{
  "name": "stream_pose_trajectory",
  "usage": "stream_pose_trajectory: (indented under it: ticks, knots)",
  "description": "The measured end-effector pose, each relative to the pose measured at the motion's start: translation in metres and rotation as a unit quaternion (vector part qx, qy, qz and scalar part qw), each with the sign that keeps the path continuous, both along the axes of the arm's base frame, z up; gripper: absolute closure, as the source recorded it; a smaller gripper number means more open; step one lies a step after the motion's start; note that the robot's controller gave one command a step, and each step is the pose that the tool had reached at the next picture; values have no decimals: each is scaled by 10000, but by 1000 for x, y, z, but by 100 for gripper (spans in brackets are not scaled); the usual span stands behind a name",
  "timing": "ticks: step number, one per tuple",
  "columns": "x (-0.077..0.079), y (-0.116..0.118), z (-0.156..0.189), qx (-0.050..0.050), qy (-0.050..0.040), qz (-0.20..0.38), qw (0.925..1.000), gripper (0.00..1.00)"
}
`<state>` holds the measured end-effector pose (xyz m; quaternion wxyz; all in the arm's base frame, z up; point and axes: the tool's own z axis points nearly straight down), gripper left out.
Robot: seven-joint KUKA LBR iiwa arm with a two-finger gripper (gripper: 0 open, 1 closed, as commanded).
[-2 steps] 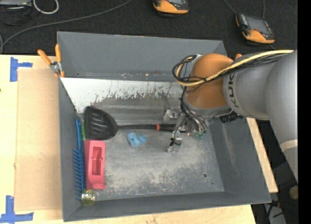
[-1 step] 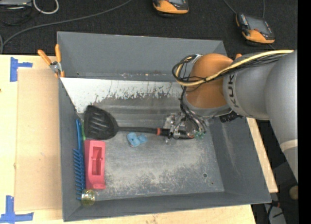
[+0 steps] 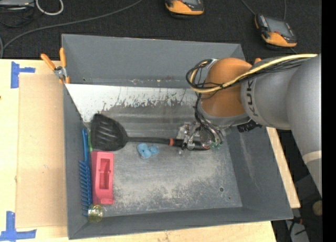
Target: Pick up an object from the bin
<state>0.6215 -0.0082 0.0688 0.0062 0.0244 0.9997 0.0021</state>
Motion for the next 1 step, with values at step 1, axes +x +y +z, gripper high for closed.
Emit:
stream_pose_trajectory:
  ticks: [1]
  knots:
    - [-1, 0, 12, 1, 15, 0, 10000, 100]
